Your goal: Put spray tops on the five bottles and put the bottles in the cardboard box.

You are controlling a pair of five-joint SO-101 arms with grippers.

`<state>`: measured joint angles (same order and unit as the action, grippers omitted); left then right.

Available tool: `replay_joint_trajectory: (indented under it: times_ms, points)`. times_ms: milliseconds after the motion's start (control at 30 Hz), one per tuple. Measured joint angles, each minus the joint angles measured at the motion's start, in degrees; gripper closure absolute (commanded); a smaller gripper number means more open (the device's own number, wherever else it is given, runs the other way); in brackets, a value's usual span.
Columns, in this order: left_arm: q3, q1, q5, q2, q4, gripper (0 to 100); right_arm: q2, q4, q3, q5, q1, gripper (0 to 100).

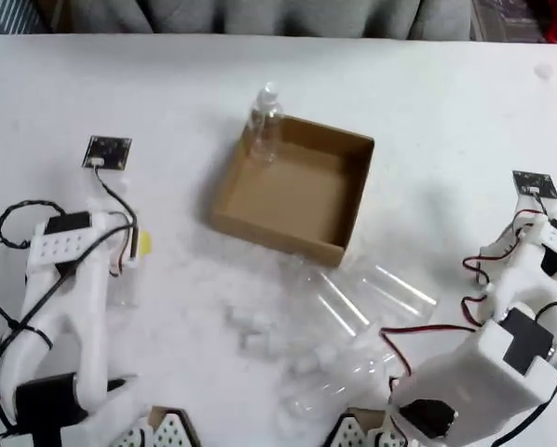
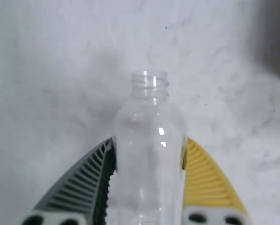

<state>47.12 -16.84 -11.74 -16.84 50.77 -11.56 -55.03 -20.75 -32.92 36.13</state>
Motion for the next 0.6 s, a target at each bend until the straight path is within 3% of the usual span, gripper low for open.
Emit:
replay_joint_trajectory:
  times_ms: [367,600]
  points:
    - [0.2,0.0,2.8,-1.1,0.1,98,21.0,-20.7,0.0,0.2,-2.5,98.1]
    - [0.2,0.0,4.0,-15.1,6.2,98,35.3,-38.2,-0.4,0.0,-5.6,98.1]
